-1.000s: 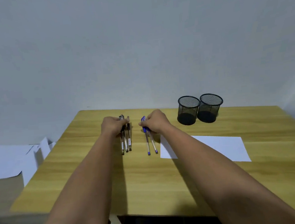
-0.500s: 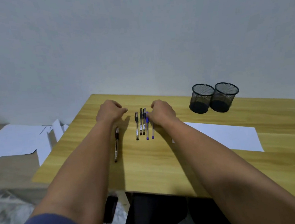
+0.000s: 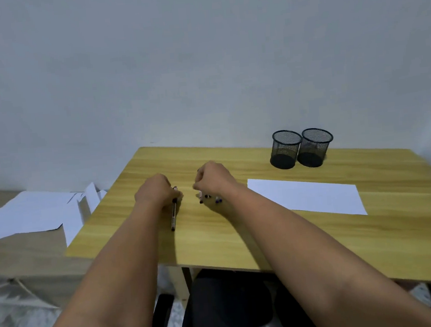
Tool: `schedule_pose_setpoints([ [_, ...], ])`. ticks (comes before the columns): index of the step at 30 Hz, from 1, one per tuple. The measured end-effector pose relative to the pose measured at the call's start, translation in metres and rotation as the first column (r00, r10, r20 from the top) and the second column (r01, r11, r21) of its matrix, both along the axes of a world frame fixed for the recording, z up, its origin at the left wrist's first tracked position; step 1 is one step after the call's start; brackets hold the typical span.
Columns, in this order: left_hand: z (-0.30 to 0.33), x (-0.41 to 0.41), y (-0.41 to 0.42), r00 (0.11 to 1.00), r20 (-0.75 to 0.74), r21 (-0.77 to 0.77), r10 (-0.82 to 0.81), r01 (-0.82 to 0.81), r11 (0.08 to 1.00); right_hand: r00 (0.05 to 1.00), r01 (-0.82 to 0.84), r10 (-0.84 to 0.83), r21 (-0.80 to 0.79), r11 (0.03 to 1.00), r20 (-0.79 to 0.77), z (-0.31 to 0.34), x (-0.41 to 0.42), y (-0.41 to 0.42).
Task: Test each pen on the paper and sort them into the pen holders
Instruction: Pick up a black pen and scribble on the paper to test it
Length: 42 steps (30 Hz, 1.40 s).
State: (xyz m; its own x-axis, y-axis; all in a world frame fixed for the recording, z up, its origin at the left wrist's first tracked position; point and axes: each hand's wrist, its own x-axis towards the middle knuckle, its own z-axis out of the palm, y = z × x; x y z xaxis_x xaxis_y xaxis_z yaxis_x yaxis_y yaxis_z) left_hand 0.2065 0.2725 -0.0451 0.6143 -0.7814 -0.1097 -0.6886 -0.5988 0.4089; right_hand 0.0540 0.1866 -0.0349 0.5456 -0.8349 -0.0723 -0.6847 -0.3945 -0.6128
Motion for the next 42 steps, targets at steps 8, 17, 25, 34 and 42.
schedule_pose_setpoints([
  [8, -0.001, -0.005, -0.003, 0.997, -0.067, -0.071, 0.025, -0.029, 0.997, 0.994, -0.063, 0.052, 0.122, 0.991, 0.094, -0.008, -0.016, 0.006],
  [17, 0.072, -0.042, -0.026, 0.58, -0.813, -0.327, -0.054, -0.377, 0.866, 0.803, -0.216, -0.004, 0.298, 0.93, 0.596, 0.021, -0.054, 0.003],
  [25, 0.098, -0.082, -0.052, 0.417, -0.888, -0.385, -0.194, -0.444, 0.809, 0.601, -0.098, -0.21, 0.333, 0.938, 0.771, 0.053, -0.094, -0.018],
  [34, 0.091, -0.116, -0.06, 0.538, -0.736, -0.486, -0.41, 0.002, 0.874, 0.382, 0.052, -0.481, 0.501, 0.864, 0.789, 0.069, -0.121, -0.048],
  [42, 0.09, -0.158, -0.078, 0.659, -0.506, -0.495, -0.557, 0.307, 0.813, 0.435, 0.186, -0.55, 0.527, 0.829, 0.712, 0.058, -0.129, -0.066],
])
